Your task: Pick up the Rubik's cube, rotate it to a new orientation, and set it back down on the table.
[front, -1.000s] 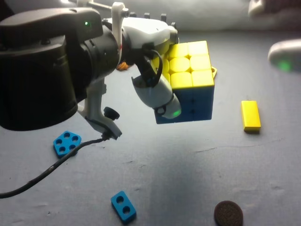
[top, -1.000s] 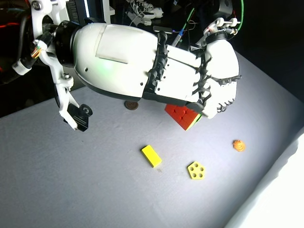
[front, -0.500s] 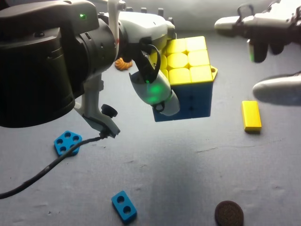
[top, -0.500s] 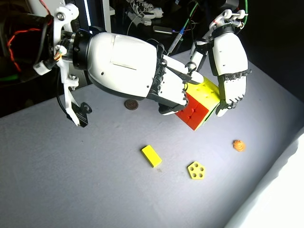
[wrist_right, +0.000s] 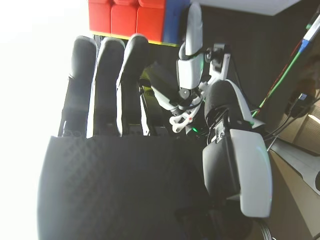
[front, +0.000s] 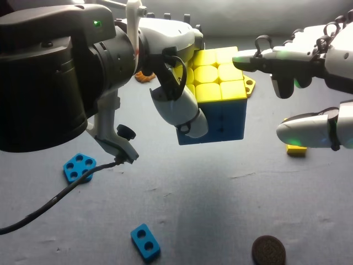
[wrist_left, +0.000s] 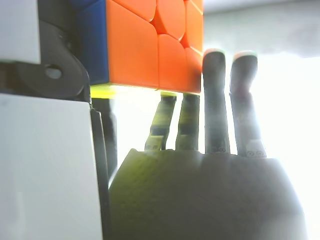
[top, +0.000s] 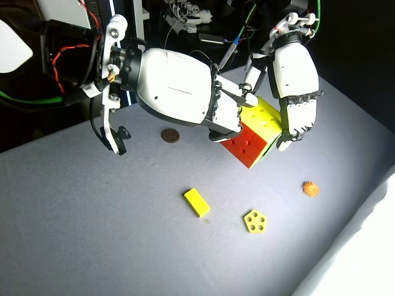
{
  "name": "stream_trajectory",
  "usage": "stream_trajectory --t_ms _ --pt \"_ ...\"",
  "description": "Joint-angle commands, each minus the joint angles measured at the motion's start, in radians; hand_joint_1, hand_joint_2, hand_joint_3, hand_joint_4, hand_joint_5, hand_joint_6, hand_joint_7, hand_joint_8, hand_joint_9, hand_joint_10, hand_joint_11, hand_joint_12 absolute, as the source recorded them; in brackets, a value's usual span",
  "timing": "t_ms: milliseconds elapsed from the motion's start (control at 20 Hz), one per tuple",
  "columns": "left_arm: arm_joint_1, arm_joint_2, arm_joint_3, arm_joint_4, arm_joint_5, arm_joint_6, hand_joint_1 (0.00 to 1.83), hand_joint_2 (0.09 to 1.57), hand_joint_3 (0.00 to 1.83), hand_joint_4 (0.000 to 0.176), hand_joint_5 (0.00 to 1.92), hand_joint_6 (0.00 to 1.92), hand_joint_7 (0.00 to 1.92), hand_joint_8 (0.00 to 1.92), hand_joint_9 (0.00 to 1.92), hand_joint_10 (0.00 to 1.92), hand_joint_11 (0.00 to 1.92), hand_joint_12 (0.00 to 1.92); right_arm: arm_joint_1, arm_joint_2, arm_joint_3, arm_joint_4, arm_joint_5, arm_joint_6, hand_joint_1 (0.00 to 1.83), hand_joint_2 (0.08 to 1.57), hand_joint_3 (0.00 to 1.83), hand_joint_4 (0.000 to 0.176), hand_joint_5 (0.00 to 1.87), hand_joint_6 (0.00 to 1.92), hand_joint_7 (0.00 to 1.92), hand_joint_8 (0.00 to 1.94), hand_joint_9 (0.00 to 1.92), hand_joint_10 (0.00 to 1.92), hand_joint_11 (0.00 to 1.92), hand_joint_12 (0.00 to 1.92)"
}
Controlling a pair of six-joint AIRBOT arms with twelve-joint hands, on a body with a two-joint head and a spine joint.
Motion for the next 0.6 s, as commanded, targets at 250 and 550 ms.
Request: stream_trajectory --t_ms 250,550 --pt "-0.014 0.007 0.002 0.066 0.030 -0.004 0.96 1.45 0.00 0.031 0.43 1.80 0.43 1.88 0.29 1.90 0.30 1.92 -0.015 -0.017 -0.021 0.020 0.061 0.000 0.22 1.25 0.00 0.000 0.06 0.00 0.36 1.35 0.32 1.78 0.22 1.92" --pt "-0.011 0.007 0.005 0.069 0.030 -0.004 0.94 1.47 0.01 0.030 0.40 1.84 0.40 1.92 0.27 1.92 0.30 1.92 -0.040 -0.035 -0.021 0.021 0.001 -0.004 0.24 1.26 0.00 0.000 0.07 0.00 0.35 1.36 0.30 1.79 0.21 1.92"
